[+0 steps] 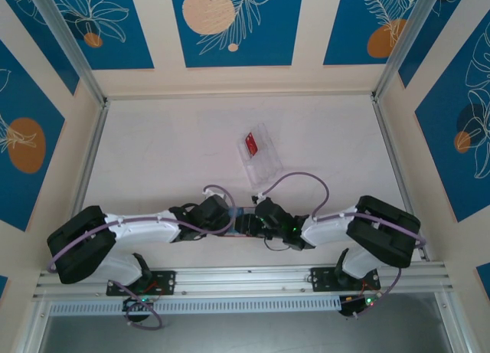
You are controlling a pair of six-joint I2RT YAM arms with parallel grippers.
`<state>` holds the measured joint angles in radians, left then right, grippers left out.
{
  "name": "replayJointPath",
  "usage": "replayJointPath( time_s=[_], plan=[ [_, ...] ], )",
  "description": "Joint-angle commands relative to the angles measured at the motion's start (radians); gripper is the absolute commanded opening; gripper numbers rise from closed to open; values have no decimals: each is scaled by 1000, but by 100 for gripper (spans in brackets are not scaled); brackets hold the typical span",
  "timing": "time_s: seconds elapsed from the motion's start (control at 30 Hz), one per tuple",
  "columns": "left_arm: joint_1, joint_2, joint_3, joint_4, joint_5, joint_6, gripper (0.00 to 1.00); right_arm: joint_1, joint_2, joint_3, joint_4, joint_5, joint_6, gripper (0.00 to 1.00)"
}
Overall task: Put the credit cards into the card holder
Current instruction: Insert the credit card into the card slot.
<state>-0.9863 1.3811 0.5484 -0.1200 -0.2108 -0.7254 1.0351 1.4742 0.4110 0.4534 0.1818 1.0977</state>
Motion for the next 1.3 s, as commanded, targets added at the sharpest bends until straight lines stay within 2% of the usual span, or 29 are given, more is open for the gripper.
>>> replayJointPath(
  time_s=[0.0,0.13,0.33,0.47,0.73,1.27],
  plan=[
    [-9,33,-39,-134,4,1,37,-28,-46,-6,-258,-62,-67,41],
    [-9,30,-39,-130,5,1,37,-63,-91,29,-356,-58,-112,40],
    [-9,21,-43,-136,2,3,37,-86,-117,101,-448,-30,-174,13],
    [-9,22,-41,-132,4,6,37,-93,-88,142,-472,-27,-203,6],
    [-9,26,-39,-133,1,9,37,-82,-49,209,-515,16,-234,5],
    [-9,27,-54,-117,12,9,38,-63,85,293,-470,-20,-257,5]
  ],
)
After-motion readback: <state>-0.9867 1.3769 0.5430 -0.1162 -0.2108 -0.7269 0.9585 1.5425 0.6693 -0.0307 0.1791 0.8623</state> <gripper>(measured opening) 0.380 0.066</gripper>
